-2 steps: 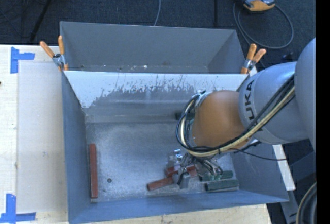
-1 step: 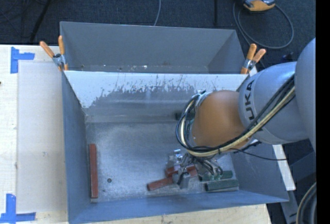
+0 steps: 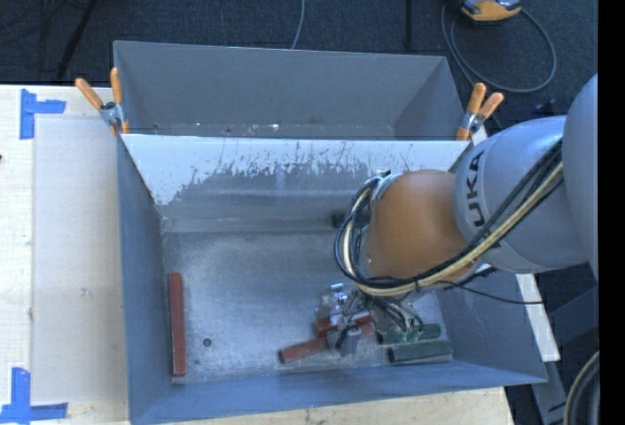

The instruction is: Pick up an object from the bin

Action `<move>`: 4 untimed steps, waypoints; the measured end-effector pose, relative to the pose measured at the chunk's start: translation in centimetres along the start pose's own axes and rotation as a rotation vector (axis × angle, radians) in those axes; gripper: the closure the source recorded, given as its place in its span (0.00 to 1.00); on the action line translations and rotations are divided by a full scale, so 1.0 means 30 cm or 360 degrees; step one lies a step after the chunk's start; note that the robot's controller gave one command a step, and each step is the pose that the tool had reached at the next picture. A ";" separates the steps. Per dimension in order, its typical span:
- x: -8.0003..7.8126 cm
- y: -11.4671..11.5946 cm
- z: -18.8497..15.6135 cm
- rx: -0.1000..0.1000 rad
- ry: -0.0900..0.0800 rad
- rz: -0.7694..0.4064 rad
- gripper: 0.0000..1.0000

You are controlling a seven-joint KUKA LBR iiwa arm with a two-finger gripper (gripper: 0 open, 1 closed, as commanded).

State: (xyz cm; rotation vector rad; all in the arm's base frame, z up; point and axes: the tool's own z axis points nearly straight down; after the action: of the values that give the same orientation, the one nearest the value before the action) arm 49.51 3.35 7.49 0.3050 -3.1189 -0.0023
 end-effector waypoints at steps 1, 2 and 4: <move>0.006 0.001 -0.067 0.0000 0.0004 -0.0001 1.00; 0.000 0.001 -0.134 0.0002 -0.0005 -0.0001 1.00; -0.002 0.001 -0.224 0.0003 -0.0013 0.0001 1.00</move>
Offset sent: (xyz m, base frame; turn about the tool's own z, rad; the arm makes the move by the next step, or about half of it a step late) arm -0.0001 -0.0001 0.0259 0.0000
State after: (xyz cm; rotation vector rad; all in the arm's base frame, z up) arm 49.61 3.39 14.21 0.3052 -3.1270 -0.0006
